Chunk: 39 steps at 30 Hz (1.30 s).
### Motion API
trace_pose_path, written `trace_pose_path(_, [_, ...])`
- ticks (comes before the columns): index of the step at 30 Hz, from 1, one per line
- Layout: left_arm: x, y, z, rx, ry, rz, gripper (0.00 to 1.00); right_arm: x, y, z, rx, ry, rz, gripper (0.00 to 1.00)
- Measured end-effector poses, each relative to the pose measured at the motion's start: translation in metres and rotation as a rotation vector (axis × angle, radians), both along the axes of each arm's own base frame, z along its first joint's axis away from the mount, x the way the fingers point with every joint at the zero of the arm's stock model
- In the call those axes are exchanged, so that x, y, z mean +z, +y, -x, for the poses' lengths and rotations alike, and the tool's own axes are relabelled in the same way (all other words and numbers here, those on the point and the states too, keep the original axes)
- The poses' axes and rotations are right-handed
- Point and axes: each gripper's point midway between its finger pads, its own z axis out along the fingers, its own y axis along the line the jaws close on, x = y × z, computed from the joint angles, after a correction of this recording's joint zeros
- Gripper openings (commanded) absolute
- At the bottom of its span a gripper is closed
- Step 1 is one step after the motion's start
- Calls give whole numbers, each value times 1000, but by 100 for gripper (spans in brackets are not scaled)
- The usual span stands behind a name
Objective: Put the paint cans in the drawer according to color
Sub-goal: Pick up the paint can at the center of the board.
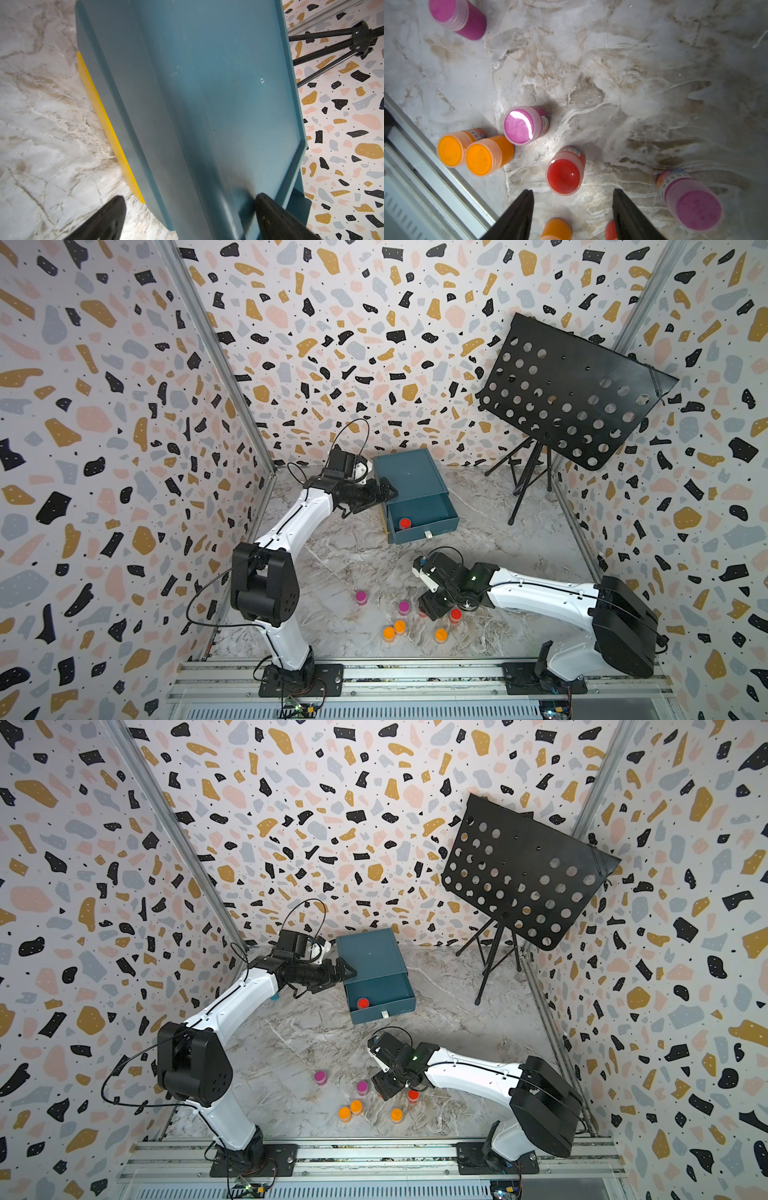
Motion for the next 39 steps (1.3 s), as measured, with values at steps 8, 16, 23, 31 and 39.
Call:
trace_pose_path(8, [0, 0, 0, -1, 0, -1, 100, -15, 7, 2, 15, 18, 37, 64])
trace_pose_path(16, [0, 0, 0, -1, -1, -1, 100, -19, 12, 3, 26, 18, 46, 62])
trace_pose_path(23, [0, 0, 0, -1, -2, -1, 100, -20, 13, 5, 42, -19, 90, 58])
trace_pose_path(31, [0, 1, 0, -2, -6, -5, 100, -20, 13, 8, 59, -39, 111, 49])
trace_pose_path(39, [0, 1, 0, -3, -7, -6, 100, -24, 13, 7, 58, -40, 123, 36])
